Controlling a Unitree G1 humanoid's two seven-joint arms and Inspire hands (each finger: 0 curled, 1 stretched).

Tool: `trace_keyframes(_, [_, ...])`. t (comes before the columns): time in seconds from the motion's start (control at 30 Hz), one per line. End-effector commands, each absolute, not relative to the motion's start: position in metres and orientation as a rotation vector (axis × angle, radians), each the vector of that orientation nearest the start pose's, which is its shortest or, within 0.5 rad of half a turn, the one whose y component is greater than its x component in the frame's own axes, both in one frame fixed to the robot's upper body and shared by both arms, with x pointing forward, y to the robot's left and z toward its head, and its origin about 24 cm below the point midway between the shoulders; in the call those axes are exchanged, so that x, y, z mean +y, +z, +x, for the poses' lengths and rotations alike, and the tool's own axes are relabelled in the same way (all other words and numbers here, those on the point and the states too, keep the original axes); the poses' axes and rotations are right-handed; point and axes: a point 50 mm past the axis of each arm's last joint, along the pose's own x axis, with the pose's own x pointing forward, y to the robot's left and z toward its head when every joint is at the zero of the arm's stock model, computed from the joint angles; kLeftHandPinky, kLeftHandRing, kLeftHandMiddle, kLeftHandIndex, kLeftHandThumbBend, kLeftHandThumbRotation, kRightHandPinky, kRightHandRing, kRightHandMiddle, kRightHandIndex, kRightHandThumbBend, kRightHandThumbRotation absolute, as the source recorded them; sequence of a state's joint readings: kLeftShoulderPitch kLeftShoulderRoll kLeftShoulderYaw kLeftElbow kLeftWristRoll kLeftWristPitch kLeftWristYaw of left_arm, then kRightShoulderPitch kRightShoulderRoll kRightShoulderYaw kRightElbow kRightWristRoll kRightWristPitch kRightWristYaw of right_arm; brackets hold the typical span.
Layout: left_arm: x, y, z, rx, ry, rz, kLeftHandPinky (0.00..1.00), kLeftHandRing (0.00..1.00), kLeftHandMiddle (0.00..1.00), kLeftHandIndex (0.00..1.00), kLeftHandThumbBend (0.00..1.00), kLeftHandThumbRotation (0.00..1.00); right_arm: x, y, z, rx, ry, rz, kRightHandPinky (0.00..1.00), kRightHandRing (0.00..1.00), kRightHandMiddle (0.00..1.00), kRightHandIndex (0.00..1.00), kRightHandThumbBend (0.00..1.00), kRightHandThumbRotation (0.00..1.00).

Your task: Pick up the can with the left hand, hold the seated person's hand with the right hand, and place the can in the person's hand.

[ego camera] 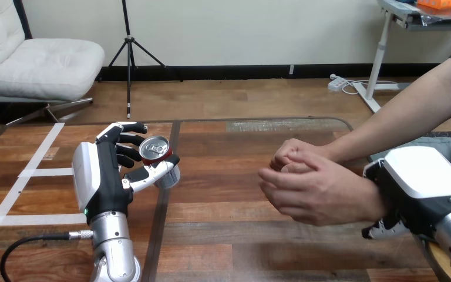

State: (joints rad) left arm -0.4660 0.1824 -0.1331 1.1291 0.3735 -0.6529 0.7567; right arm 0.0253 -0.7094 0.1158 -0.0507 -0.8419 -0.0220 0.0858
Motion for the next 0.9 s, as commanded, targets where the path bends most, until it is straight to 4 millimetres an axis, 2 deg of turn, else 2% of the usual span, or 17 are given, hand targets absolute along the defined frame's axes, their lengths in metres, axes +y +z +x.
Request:
trace_keyframes(0.0, [0.173,0.026,0.315,-0.313,0.360,0.488,0.40,0.44,0.51,0.57,0.69,0.00,-0.215,0.093,0.253,-0.150,0.233,-1.499,0.08,0.17,0.29,0.44,0.81,0.00])
trace_keyframes(0.1, [0.173,0.026,0.315,-0.314,0.358,0.489,0.40,0.44,0.51,0.57,0.69,0.00,-0.210,0.095,0.254,-0.169,0.247,-1.495,0.13,0.21,0.33,0.44,0.83,0.00])
trace_keyframes(0.4, [0.169,0.026,0.315,-0.318,0.347,0.482,0.42,0.45,0.51,0.57,0.68,0.00,-0.194,0.101,0.257,-0.210,0.292,-1.491,0.14,0.22,0.35,0.45,0.84,0.00])
trace_keyframes(0.67, [0.165,0.027,0.316,-0.326,0.337,0.482,0.45,0.46,0.51,0.57,0.68,0.00,-0.183,0.103,0.259,-0.243,0.324,-1.478,0.13,0.20,0.32,0.44,0.86,0.00])
trace_keyframes(0.87, [0.162,0.028,0.316,-0.332,0.329,0.477,0.44,0.46,0.51,0.57,0.69,0.00,-0.177,0.104,0.260,-0.246,0.338,-1.470,0.14,0.21,0.33,0.44,0.87,0.00])
